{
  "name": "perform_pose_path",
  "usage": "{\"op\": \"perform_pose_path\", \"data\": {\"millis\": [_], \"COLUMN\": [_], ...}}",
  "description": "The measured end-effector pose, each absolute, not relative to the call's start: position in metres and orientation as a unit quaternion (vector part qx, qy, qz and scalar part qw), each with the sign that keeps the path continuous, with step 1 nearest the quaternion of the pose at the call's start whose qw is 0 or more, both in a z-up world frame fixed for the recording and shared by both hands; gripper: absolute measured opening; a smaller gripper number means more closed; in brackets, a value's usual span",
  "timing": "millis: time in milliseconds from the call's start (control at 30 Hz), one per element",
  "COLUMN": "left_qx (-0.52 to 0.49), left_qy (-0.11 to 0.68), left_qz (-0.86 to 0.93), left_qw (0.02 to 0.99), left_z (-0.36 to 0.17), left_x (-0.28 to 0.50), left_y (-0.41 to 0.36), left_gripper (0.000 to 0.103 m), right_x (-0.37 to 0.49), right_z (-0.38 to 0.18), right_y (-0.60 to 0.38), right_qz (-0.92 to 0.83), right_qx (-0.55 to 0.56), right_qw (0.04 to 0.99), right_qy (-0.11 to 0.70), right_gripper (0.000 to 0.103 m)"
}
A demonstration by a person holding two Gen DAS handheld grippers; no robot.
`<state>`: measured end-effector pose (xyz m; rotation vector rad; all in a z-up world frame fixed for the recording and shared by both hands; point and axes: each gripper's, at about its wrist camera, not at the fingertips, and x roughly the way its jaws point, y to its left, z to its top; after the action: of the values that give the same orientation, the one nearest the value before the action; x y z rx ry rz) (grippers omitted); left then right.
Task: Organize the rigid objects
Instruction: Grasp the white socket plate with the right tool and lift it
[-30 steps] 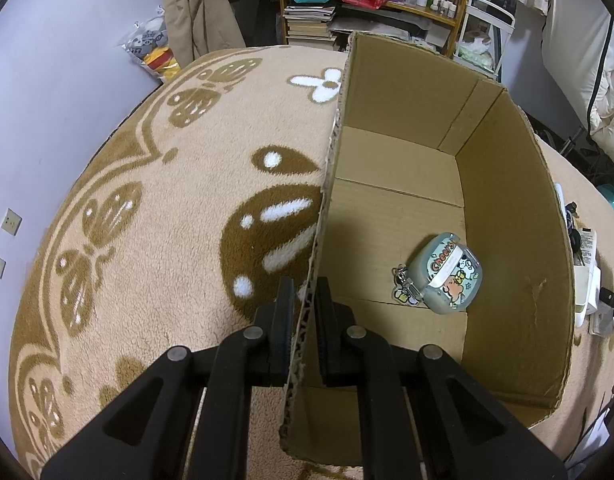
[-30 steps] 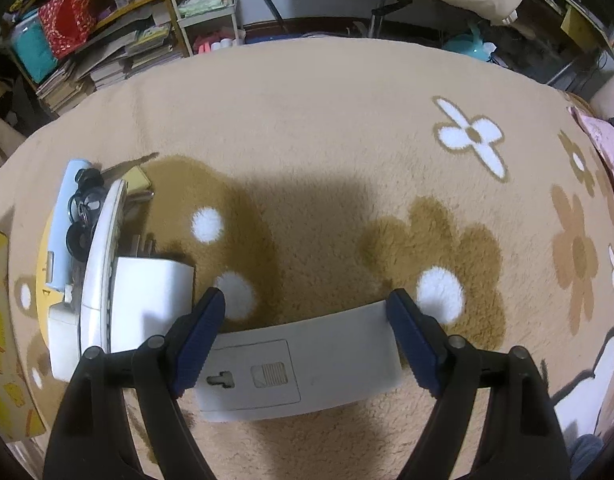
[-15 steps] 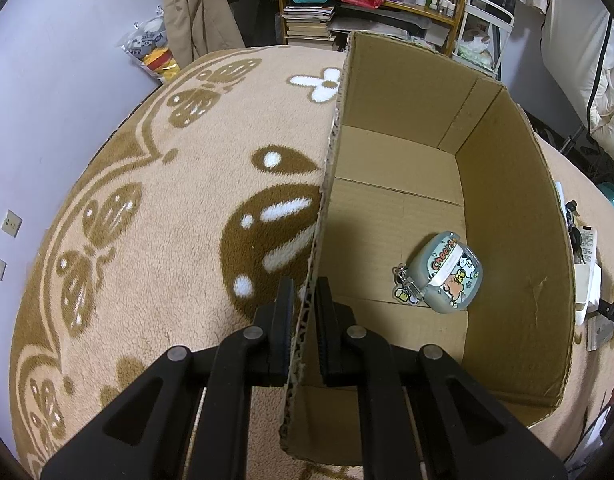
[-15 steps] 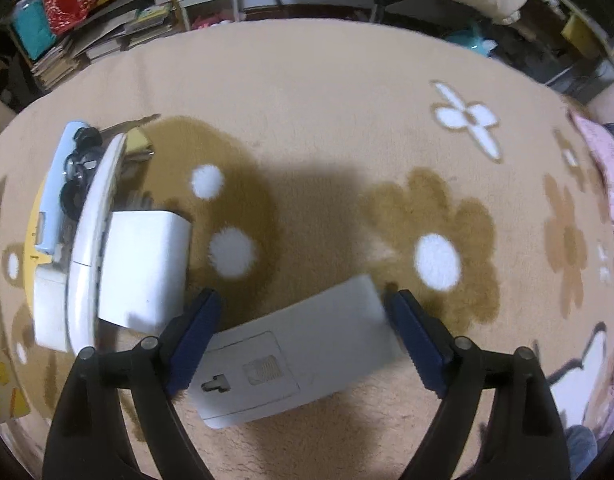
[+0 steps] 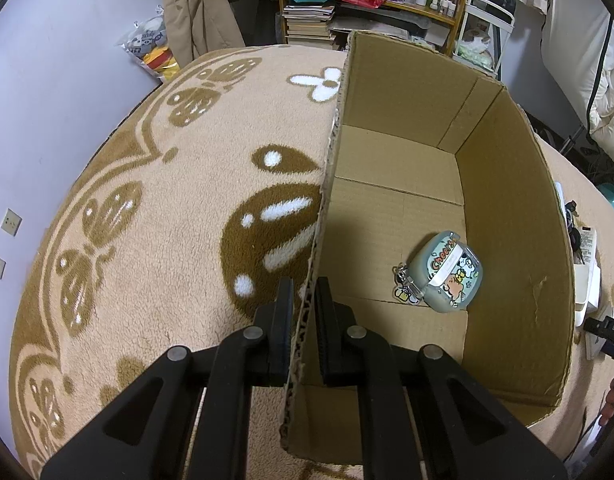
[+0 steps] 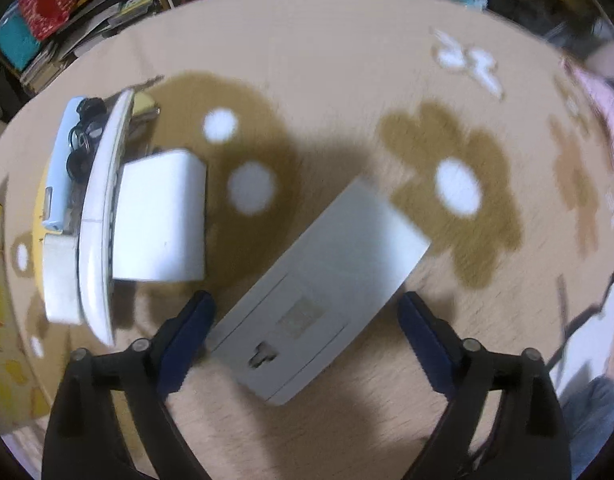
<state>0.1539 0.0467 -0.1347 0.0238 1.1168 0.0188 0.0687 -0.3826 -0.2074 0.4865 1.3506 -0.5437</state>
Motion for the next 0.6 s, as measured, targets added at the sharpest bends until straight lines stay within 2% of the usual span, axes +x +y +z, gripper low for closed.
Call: {"op": "perform_pose_path", "data": {"millis": [100,167,267,367,600], "left_qx": [0.012,0.011,0.011,0.011,0.011], "left_qy": [0.53,0.53,0.53,0.53,0.53], "left_qz": [0.009,0.009,0.009,0.009,0.009], "left_qw": [0.848,0.848,0.848,0.848,0.848], "left_z": [-0.135,-0.135,-0.135,-0.135,-0.135], "left_x": [0.154,0.154,0.154,0.154,0.154], "left_y": [0.047,0.047,0.047,0.047,0.047], "left_gripper": [0.01,0.01,0.01,0.01,0.01], "right_x": [0.066,0.066,0.066,0.068,0.063], "right_z": [-0.206,-0.204,-0.2,-0.195,-0.177], "right_y": [-0.38,-0.376,-0.372,-0.363,-0.358], "right_qz": [-0.244,-0.241,-0.231,-0.222,-0.223], "right_qx": [0.221,0.214,0.193,0.168,0.157], "right_qw": [0.724,0.73,0.741,0.75,0.771], "right_qy": [0.607,0.603,0.6,0.6,0.575], "right_gripper": [0.08,0.069,0.061,0.055,0.052]}}
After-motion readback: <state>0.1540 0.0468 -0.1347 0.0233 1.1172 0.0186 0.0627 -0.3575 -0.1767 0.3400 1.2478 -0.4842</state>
